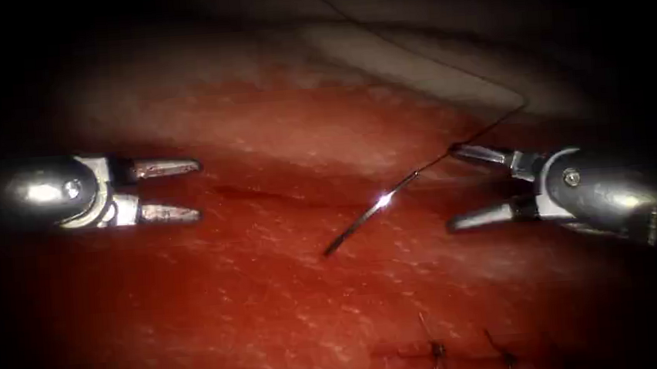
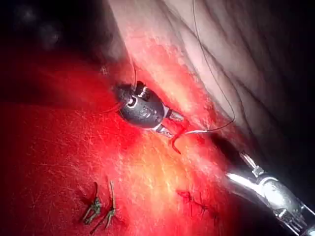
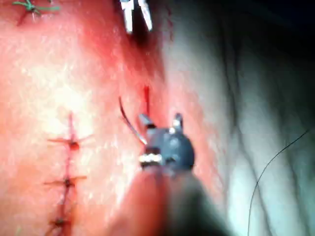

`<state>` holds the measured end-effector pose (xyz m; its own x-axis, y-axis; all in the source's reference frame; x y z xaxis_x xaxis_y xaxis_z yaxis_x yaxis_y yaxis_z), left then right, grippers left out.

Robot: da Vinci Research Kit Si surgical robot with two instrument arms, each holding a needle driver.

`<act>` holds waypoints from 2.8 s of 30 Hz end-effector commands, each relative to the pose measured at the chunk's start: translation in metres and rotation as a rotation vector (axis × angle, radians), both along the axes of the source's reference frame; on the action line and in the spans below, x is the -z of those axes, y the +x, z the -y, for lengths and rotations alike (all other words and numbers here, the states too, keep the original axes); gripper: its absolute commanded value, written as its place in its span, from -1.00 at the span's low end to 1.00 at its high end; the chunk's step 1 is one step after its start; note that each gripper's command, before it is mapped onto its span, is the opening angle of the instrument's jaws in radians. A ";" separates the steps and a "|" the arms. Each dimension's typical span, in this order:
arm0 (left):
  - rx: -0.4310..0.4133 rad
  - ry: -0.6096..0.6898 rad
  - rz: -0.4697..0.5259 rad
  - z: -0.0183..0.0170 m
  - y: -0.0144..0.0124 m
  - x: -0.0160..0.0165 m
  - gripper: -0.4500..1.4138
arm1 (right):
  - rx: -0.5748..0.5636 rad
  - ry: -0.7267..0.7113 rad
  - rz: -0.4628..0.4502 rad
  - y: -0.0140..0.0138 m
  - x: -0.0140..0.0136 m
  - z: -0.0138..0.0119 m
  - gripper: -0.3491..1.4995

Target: Wound Closure

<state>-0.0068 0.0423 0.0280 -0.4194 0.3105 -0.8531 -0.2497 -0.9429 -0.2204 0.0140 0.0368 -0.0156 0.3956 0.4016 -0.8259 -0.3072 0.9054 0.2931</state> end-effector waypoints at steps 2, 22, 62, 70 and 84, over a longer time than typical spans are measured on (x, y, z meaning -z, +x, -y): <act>0.000 0.002 0.001 0.0006 -0.0004 -0.0004 -0.01 | -0.001 -0.003 -0.003 0.0009 -0.0002 -0.0004 0.13; -0.297 0.105 0.068 0.0008 -0.0059 -0.0021 -0.15 | 0.016 0.004 0.010 0.0000 0.0002 0.0002 0.20; -0.598 0.073 -0.020 0.0032 -0.0136 -0.0110 -0.54 | 0.011 -0.001 0.014 0.0003 -0.0005 0.0001 0.20; -0.405 0.068 0.018 0.0017 -0.0116 -0.0104 -0.89 | 0.005 0.004 0.017 0.0003 -0.0005 0.0001 0.20; -0.288 -0.335 -0.124 0.0055 -0.0057 -0.0061 -0.89 | -0.578 0.591 -0.086 0.0036 -0.0009 0.0006 -0.06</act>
<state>-0.0118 0.0371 0.0334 -0.5523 -0.1342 -0.8228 0.0187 -0.9887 0.1487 0.0165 0.0359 -0.0148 -0.0821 0.9084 -0.4101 -0.6401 0.2673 0.7203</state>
